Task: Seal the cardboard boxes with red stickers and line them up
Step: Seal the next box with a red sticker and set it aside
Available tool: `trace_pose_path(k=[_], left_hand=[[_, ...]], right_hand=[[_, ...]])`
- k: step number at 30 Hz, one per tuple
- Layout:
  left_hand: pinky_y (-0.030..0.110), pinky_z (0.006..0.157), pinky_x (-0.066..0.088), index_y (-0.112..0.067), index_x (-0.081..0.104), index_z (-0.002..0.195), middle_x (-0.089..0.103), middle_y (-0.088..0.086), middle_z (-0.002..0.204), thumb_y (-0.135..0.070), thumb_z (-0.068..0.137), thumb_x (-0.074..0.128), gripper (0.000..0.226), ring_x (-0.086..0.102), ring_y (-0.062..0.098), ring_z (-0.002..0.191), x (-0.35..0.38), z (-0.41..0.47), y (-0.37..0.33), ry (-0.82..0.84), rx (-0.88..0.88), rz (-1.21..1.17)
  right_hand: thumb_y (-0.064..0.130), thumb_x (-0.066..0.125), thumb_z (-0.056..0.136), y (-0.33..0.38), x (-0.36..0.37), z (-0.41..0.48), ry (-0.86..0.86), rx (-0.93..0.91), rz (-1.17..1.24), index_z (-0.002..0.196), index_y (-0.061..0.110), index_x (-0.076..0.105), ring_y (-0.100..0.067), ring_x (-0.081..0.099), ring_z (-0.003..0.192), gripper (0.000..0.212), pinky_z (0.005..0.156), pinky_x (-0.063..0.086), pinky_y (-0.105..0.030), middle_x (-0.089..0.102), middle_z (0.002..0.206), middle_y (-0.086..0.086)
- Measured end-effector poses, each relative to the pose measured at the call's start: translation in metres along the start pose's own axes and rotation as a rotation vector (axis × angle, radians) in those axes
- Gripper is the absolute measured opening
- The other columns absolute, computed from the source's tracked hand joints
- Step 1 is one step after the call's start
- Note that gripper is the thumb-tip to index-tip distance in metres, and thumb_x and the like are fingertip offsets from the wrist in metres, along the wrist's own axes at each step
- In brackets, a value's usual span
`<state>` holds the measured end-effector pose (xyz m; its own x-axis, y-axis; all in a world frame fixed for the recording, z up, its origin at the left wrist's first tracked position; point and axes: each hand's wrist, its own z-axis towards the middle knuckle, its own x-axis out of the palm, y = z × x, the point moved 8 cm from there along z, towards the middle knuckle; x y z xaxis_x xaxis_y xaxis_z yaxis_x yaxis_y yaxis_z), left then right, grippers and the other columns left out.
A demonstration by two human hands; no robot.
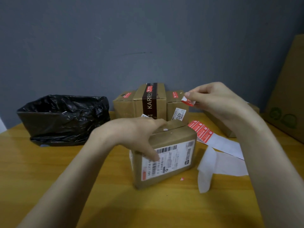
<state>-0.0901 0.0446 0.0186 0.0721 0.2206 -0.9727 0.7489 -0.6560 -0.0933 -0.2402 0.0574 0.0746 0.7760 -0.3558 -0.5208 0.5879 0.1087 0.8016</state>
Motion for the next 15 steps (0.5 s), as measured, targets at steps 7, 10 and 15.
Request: trace_pose_path(k=[7, 10, 15], left_hand=[[0.021, 0.098, 0.042, -0.03, 0.033, 0.14, 0.052, -0.008, 0.128, -0.055, 0.058, 0.072, 0.094, 0.053, 0.003, 0.111, -0.061, -0.024, 0.0, -0.594, 0.128, -0.291], [0.007, 0.077, 0.037, -0.03, 0.053, 0.123, 0.056, -0.007, 0.106, -0.054, 0.057, 0.068, 0.072, 0.055, 0.002, 0.088, -0.073, -0.036, -0.014, -0.768, 0.208, -0.258], [0.008, 0.065, 0.036, -0.034, 0.065, 0.103, 0.053, -0.012, 0.09, -0.055, 0.058, 0.067, 0.05, 0.052, 0.003, 0.076, -0.067, -0.028, -0.016, -0.778, 0.195, -0.223]], right_hand=[[0.032, 0.067, 0.081, 0.013, 0.023, -0.002, 0.128, -0.067, -0.004, 0.078, 0.01, 0.073, -0.007, 0.061, 0.078, 0.024, 0.078, 0.047, -0.027, 0.07, 0.078, -0.001], [0.035, 0.068, 0.08, 0.017, 0.033, -0.005, 0.185, -0.088, -0.001, 0.07, 0.015, 0.072, -0.005, 0.056, 0.066, 0.023, 0.067, 0.042, -0.025, 0.066, 0.067, 0.002], [0.042, 0.069, 0.078, 0.016, 0.04, -0.003, 0.24, -0.118, -0.014, 0.078, 0.01, 0.073, -0.016, 0.057, 0.074, 0.033, 0.078, 0.047, -0.044, 0.068, 0.089, -0.024]])
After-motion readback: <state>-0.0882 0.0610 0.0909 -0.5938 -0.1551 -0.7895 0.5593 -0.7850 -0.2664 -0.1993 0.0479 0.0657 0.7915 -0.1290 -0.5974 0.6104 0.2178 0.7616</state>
